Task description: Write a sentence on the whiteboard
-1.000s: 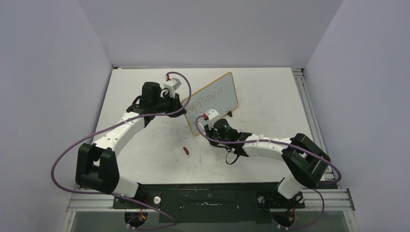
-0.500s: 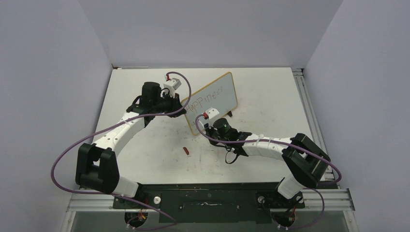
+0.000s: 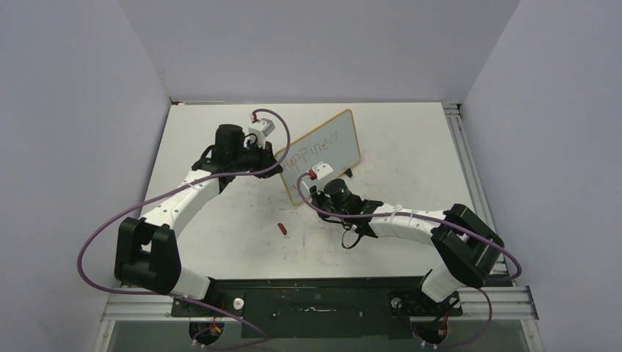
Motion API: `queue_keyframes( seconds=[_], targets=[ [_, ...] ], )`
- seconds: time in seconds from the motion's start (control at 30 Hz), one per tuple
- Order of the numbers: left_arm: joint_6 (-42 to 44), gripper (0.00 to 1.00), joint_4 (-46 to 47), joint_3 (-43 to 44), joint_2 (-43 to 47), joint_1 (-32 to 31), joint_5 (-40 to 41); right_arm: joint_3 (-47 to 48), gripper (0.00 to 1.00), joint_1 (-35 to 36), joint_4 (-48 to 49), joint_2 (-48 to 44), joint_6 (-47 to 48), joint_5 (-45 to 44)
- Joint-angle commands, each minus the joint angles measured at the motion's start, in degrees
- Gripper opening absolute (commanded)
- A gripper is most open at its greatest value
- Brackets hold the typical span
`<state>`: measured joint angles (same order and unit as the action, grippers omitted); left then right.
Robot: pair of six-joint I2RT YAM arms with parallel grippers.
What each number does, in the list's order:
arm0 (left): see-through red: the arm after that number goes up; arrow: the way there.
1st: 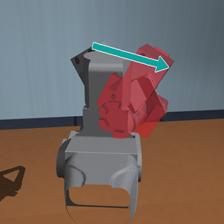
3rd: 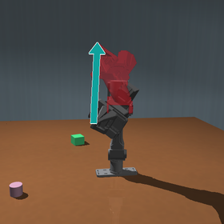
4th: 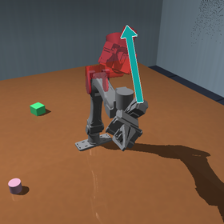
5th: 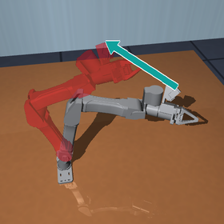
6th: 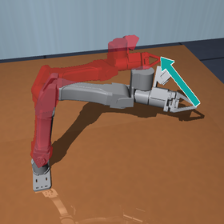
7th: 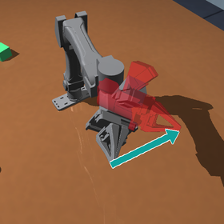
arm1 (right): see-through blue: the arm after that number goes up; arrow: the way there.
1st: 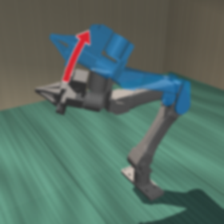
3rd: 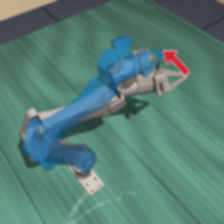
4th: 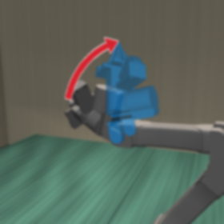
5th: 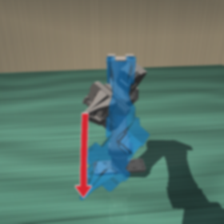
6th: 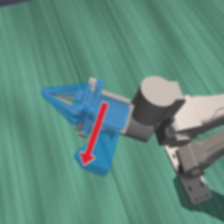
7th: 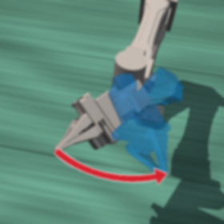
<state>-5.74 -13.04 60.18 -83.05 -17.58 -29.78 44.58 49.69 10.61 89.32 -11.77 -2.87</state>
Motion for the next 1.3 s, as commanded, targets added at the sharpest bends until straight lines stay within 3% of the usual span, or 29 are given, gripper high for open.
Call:
queue_keyframes(
  seconds=[0.0,1.27],
  targets=[
    [0.9,0.00,0.9,1.9,2.1,-0.1,-0.2,-0.3,0.05,1.1,4.0,-4.4,0.9,-2.8],
    [0.9,0.00,0.8,1.8,2.2,-0.1,0.1,-1.6,0.05,-0.5,4.0,-0.2,-2.5,-3.2]
  ],
)
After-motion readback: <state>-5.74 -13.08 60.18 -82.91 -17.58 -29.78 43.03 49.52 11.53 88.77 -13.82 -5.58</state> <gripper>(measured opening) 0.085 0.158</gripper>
